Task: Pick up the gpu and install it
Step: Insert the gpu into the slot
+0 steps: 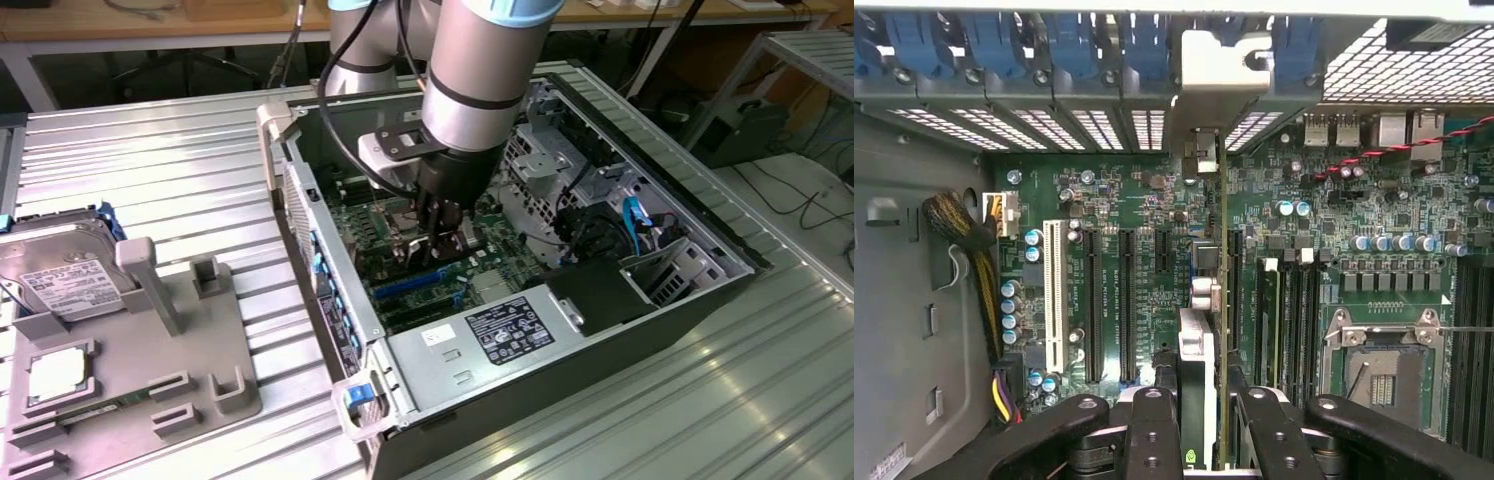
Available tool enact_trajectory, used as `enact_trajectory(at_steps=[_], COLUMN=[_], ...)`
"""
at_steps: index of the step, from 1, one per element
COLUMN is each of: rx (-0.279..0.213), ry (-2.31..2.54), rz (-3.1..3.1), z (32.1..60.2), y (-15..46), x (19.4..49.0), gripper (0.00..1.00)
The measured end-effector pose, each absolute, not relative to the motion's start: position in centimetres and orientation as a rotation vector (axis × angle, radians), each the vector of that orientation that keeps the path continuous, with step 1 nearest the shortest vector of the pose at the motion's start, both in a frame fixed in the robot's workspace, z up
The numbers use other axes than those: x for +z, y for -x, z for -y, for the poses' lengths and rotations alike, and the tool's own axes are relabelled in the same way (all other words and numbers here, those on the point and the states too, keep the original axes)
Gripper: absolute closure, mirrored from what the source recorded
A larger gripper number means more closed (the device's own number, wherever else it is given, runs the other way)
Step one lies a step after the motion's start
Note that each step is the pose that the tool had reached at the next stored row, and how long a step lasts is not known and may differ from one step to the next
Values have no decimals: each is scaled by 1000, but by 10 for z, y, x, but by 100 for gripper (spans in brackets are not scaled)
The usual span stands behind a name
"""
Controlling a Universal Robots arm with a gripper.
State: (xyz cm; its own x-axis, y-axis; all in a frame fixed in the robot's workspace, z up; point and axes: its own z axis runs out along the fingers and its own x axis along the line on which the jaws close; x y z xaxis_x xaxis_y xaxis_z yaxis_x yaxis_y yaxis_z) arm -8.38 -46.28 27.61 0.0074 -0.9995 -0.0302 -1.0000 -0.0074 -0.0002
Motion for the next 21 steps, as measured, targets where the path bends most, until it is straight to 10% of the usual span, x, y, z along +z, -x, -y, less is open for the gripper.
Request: enact_trajectory(at_steps=[21], rx=[31], ry=[2218], rz=[-2202], z=[459], y=[86], x=[267], gripper=[72])
